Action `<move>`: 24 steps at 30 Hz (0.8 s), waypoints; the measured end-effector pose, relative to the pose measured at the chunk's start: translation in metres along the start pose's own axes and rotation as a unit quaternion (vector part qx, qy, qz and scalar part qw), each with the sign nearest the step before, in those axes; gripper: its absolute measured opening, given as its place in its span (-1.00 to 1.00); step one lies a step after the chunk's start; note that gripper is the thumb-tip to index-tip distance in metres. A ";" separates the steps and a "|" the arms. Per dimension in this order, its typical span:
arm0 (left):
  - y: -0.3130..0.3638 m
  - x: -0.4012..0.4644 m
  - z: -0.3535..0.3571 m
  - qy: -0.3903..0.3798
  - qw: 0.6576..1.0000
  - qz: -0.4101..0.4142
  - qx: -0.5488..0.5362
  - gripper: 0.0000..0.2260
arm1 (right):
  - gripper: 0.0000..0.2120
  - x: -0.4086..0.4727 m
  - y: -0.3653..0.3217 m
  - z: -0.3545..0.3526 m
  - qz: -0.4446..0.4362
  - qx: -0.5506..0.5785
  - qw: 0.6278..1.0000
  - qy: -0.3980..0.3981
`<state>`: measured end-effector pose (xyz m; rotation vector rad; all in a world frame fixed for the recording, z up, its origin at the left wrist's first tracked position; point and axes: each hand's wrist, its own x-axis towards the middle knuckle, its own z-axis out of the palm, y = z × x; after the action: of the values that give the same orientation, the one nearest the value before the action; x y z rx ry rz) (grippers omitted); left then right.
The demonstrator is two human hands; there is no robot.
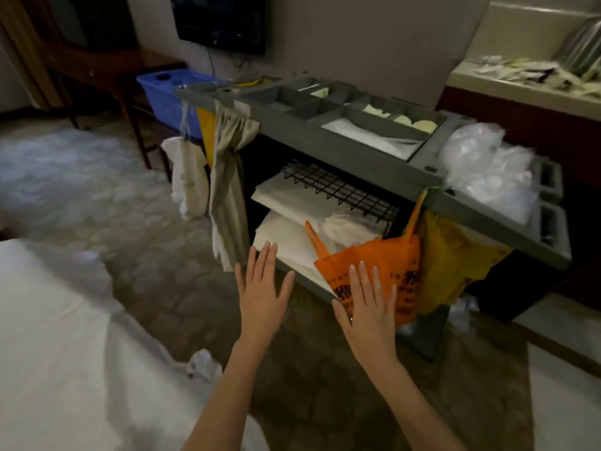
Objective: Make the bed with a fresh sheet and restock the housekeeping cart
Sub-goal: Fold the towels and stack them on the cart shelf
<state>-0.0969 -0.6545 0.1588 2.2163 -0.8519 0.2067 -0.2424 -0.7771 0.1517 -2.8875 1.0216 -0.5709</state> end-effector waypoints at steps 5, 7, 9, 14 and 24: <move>0.011 0.060 0.054 -0.022 1.000 0.021 -0.004 -0.38 | -0.35 0.064 0.031 0.031 0.005 -0.013 1.000 -0.002; 0.006 0.081 0.081 -0.025 0.999 0.035 0.000 -0.37 | -0.36 0.086 0.044 0.048 0.013 -0.026 1.000 0.006; -0.001 0.106 0.112 -0.027 0.998 0.053 0.004 -0.34 | -0.37 0.111 0.059 0.071 0.020 -0.035 0.999 0.018; -0.010 0.171 0.202 -0.097 0.991 0.093 0.007 -0.33 | -0.33 0.181 0.095 0.139 0.062 -0.055 0.997 0.003; -0.028 0.266 0.324 -0.126 0.966 0.218 0.064 -0.27 | -0.30 0.274 0.147 0.214 0.070 -0.149 0.986 -0.021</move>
<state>0.0898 -1.0014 0.0140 2.1746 -1.5038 0.1924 -0.0598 -1.0802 0.0214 -3.0241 1.3990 -0.3776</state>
